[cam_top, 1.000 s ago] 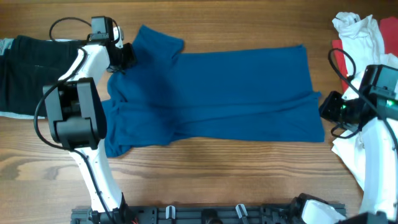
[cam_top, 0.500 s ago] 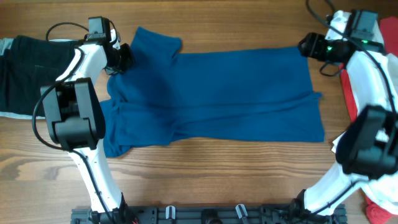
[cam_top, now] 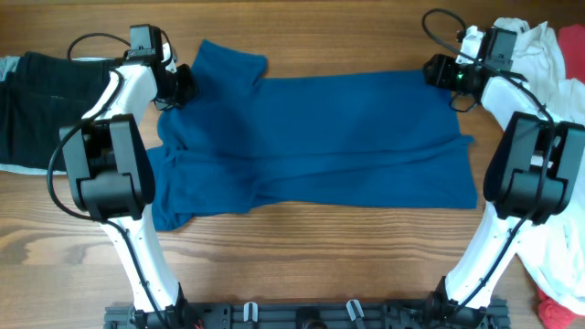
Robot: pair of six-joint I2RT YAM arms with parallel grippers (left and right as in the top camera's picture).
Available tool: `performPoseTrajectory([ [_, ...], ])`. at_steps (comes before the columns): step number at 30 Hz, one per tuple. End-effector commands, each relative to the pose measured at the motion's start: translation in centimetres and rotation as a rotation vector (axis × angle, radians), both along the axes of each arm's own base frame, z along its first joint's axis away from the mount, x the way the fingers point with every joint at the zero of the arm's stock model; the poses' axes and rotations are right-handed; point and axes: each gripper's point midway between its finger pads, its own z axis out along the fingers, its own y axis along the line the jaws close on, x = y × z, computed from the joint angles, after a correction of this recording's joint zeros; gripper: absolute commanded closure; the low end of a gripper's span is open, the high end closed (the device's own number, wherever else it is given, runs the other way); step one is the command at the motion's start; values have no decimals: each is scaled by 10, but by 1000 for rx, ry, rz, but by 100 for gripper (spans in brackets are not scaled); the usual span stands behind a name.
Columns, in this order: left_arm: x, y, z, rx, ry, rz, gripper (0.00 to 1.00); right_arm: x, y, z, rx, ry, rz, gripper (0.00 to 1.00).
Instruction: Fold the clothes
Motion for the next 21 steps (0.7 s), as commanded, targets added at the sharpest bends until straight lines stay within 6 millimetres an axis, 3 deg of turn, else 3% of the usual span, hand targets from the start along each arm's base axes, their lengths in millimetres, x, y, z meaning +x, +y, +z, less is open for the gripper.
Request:
performPoseTrajectory([
  [1, -22, 5, -28, 8, 101, 24, 96, 1, 5, -22, 5, 30, -3, 28],
  [4, -22, 5, -28, 8, 101, 24, 96, -2, -1, -39, -3, 67, -51, 31],
  [8, -22, 5, -28, 8, 102, 24, 96, 1, -14, -40, -40, 61, -118, 44],
  [9, -23, 4, -28, 8, 104, 24, 96, 3, -14, -38, -32, 50, -132, 49],
  [12, -25, 4, -28, 7, 113, 24, 96, 9, -15, -33, -8, 25, -166, 81],
  [15, -26, 4, -29, 7, 117, 24, 96, 9, -15, -33, -2, 24, -173, 93],
  [21, -26, 4, -29, 6, 117, 23, 96, -5, -12, -41, 4, 95, -171, 96],
])
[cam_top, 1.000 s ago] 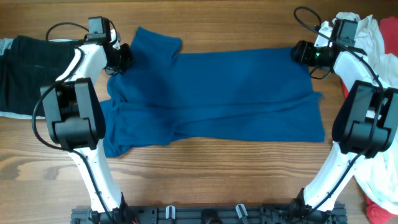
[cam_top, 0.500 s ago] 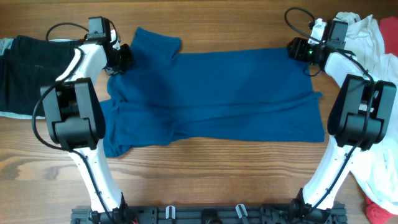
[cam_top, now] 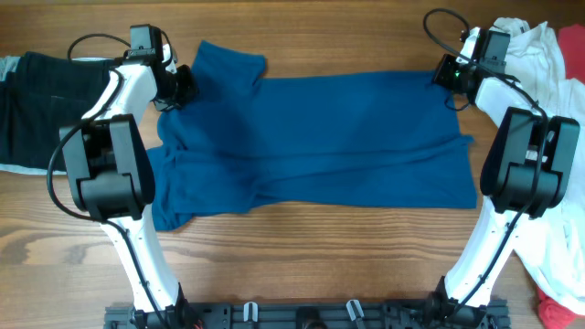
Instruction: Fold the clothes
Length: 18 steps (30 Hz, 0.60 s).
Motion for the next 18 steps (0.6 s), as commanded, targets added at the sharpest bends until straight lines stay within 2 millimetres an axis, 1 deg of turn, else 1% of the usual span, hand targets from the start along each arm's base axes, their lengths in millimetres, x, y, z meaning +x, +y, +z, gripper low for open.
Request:
performPoseTrajectory([
  [1, -22, 4, -28, 4, 101, 21, 96, -18, 2, -21, 6, 97, -18, 96],
  [2, -21, 1, -25, -9, 92, 6, 96, -19, 2, -14, 5, 95, -18, 96],
  [4, -17, -5, -10, -37, 55, -25, 96, -20, -5, 12, -31, 76, -45, 96],
  [5, -14, -4, 4, -33, 27, -26, 96, -21, -10, 33, -62, 57, -66, 96],
  [6, -11, -4, 16, -30, 0, -26, 96, -23, -14, 50, -83, 43, -82, 96],
  [7, -8, -3, 32, -28, -33, -23, 96, -27, -17, 66, -102, 36, -97, 96],
  [8, -7, -3, 41, -28, -49, -18, 96, -34, -20, 80, -117, 39, -110, 96],
  [10, -10, -3, 62, -26, -71, -18, 96, -51, -24, 100, -151, 68, -140, 96],
  [12, -18, -4, 74, -26, -63, -18, 96, -69, -31, 113, -174, 107, -194, 96],
  [14, -30, -2, 83, -20, -34, -13, 96, -85, -30, 124, -181, 140, -201, 96],
  [16, -46, 2, 91, -22, 7, 1, 96, -101, -27, 129, -175, 183, -200, 96],
  [17, -54, 6, 96, -24, 28, 12, 96, -108, -25, 129, -172, 206, -198, 96],
  [18, -62, 10, 99, -27, 48, 24, 96, -118, -23, 126, -168, 248, -193, 96],
])
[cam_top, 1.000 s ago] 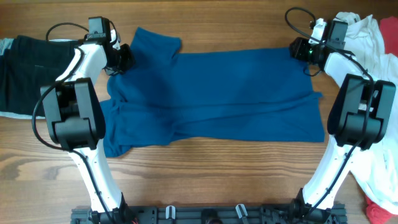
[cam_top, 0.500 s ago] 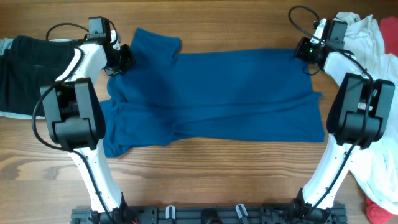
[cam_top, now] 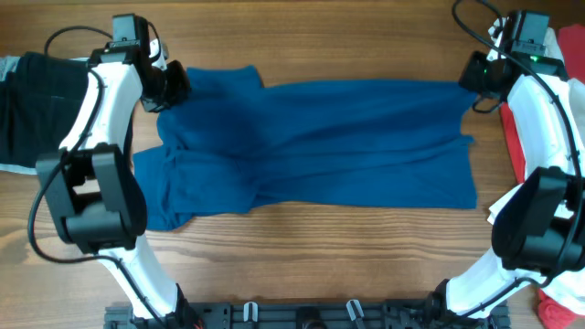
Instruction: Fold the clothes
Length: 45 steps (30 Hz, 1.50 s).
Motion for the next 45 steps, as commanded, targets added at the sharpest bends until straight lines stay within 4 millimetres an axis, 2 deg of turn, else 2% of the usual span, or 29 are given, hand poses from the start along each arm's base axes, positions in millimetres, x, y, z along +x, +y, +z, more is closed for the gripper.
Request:
performPoseTrajectory([
  [1, -23, 19, 21, -1, 34, 40, 96, -24, -3, 3, -19, 74, -33, 96],
  [7, -67, 47, 15, 17, 207, 116, 96, -67, 3, -12, 1, 262, -38, 96],
  [10, -80, 55, 15, 8, 253, 141, 96, -87, 0, -16, -15, 346, -48, 96],
  [13, -97, 48, 14, -3, 329, 130, 96, -105, 4, -18, -5, 422, -39, 96],
  [17, -112, 43, 15, -11, 389, 124, 96, -123, 7, -22, 8, 493, -33, 96],
  [22, -128, 37, 16, -19, 459, 109, 96, -134, 10, -30, 17, 540, -31, 96],
  [27, -146, 27, 8, -16, 532, 83, 96, -144, 10, -30, 16, 585, -30, 95],
  [32, -169, 36, -3, 60, 617, 78, 96, -149, 10, -30, 10, 605, -31, 94],
  [34, -175, 37, -7, 67, 640, 76, 93, -154, 11, -29, 14, 627, -29, 89],
  [39, -179, 39, -7, 82, 657, 77, 91, -171, 6, -25, -25, 701, -35, 89],
  [45, -189, 37, -2, 76, 703, 72, 86, -169, 9, -26, -1, 691, -32, 89],
])
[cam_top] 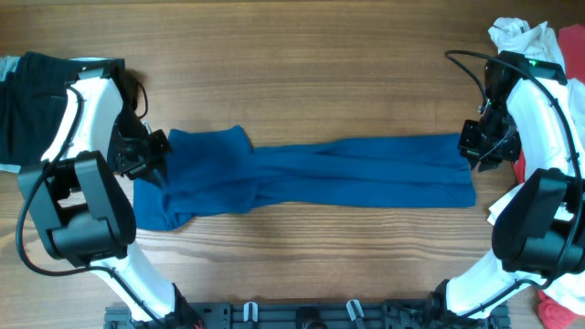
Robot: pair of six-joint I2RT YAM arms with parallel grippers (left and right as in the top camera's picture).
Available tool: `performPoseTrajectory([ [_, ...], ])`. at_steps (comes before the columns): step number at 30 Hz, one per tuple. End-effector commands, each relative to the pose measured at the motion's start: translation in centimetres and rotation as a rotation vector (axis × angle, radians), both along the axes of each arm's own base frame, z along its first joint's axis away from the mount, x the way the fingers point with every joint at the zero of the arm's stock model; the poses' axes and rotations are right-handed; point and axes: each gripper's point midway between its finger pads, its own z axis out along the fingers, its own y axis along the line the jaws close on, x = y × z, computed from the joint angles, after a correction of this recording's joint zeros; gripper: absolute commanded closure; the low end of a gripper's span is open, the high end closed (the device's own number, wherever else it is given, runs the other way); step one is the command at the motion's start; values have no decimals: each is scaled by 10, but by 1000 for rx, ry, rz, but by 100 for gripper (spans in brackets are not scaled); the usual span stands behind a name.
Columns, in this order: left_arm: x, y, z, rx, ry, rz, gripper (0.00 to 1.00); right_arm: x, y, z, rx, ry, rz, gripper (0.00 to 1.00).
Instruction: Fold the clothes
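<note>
In the overhead view a blue shirt (311,178) lies across the middle of the wooden table as a long narrow band, its far edge doubled over toward the near edge. My left gripper (155,151) sits at the band's left end, shut on the shirt's edge near the sleeve. At the right end my right gripper (468,146) is shut on the shirt's upper corner. A sleeve (155,206) sticks out at the lower left. The fingertips are hidden by the wrists and cloth.
A black garment (27,100) lies at the left edge of the table. A heap of white clothes (526,37) sits at the far right, with red cloth (558,311) near the right front corner. The arm bases stand at the front edge.
Both grippers have moved from the far side of the table toward the front, with the shirt's far edge in them. The shirt is now folded lengthwise into a narrow band.
The blue shirt first lay spread flat, with both grippers at its far corners. They stayed there a moment later. Then the far edge was lifted and stretched between the two grippers. Now that edge lies over the near half, and the shirt is half as deep.
</note>
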Motion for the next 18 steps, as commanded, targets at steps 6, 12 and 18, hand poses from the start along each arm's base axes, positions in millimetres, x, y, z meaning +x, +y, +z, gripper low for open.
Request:
performPoseTrajectory([
  [6, 18, -3, 0, -16, -100, 9, 82, 10, 6, 1, 41, -65, -13, 89],
  [12, 71, -1, -10, -20, -324, 17, 72, 12, 9, 0, 59, -72, -16, 89],
  [18, 95, 5, -11, 5, -422, 11, 62, 15, 9, 0, 56, -86, -15, 89],
])
